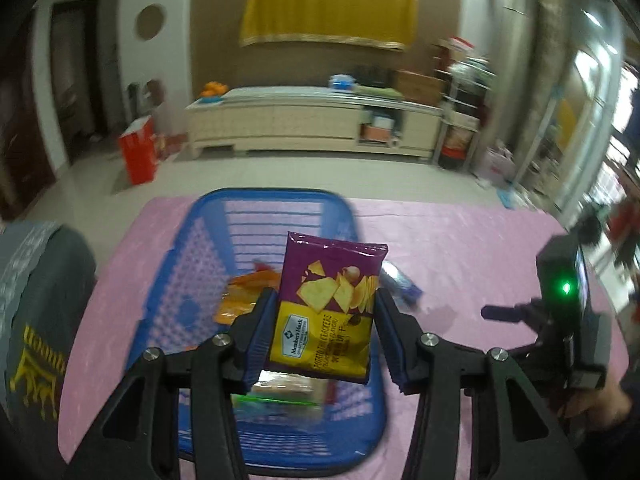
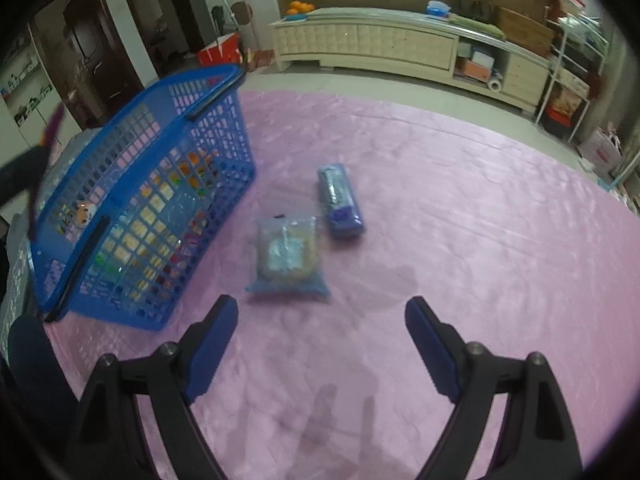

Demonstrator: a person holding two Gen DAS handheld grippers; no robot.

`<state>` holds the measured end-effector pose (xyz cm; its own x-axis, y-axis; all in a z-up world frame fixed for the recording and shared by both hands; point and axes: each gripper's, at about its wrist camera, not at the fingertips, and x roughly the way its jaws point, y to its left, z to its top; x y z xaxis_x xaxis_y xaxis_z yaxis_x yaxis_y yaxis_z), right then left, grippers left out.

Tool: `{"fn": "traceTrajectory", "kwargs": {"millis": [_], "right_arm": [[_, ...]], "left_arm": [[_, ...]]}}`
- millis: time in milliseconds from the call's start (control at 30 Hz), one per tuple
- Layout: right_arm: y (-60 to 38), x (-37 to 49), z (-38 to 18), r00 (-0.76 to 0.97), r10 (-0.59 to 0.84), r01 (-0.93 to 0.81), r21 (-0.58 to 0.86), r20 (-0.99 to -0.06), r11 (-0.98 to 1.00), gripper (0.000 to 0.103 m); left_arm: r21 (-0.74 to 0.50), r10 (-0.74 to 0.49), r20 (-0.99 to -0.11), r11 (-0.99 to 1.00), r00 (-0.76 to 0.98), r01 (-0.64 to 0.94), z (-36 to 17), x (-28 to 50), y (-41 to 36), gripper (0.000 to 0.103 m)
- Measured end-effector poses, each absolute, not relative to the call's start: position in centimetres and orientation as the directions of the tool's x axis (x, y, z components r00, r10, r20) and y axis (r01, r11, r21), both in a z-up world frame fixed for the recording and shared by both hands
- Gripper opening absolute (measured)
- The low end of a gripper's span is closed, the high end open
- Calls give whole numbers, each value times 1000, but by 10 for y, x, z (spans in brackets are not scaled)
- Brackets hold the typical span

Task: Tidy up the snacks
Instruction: 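Carry the chip bag to the basket while the right gripper grasps the cookie bag, then open the left gripper over the basket while the right gripper carries the cookie bag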

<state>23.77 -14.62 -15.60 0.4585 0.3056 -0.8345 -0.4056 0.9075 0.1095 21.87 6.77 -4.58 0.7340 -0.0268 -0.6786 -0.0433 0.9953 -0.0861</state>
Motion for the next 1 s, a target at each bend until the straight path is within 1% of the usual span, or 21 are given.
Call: {"fn": "traceTrajectory", "kwargs": {"millis": [200, 467, 500, 533, 567, 600, 633, 733, 800, 900, 1000], "right_arm": [[-115, 267, -181, 409, 295, -427, 105, -864, 898, 89], [-90, 287, -210, 364, 280, -432, 106, -888, 896, 88], [-89, 289, -214, 360, 277, -431, 105, -891, 896, 85], [-87, 290, -218, 358, 268, -430, 97, -894, 897, 79], [-85, 288, -216, 387, 256, -440, 66, -886, 896, 65], [-86, 287, -213, 400, 239, -442, 42, -885, 896, 59], [-84, 286, -212, 405, 229, -449, 26, -885, 893, 59], [-87, 282, -207, 401, 262, -451, 60, -878, 890, 58], [-90, 275, -197, 426, 257, -446, 46, -868, 894, 58], [-98, 263, -175, 451, 275, -441, 56, -849, 896, 58], [-100, 250, -141, 496, 290, -440, 52, -818, 897, 58]], "left_arm": [[-90, 9, -708, 991, 706, -104, -60, 226, 95, 47], [-68, 22, -737, 992, 676, -107, -76, 232, 97, 47], [-68, 22, -739, 992, 674, -106, -78, 233, 98, 47], [-66, 24, -740, 992, 672, -107, -78, 232, 99, 47], [-64, 24, -741, 992, 671, -106, -78, 232, 100, 47], [-62, 23, -744, 993, 668, -104, -79, 232, 100, 47], [-61, 24, -744, 993, 667, -104, -79, 232, 100, 47], [-64, 20, -745, 993, 666, -101, -77, 230, 101, 47], [-64, 16, -744, 993, 668, -96, -76, 229, 102, 47], [-65, 11, -738, 994, 674, -88, -69, 224, 105, 47], [-72, 0, -729, 994, 684, -77, -60, 219, 110, 47]]}}
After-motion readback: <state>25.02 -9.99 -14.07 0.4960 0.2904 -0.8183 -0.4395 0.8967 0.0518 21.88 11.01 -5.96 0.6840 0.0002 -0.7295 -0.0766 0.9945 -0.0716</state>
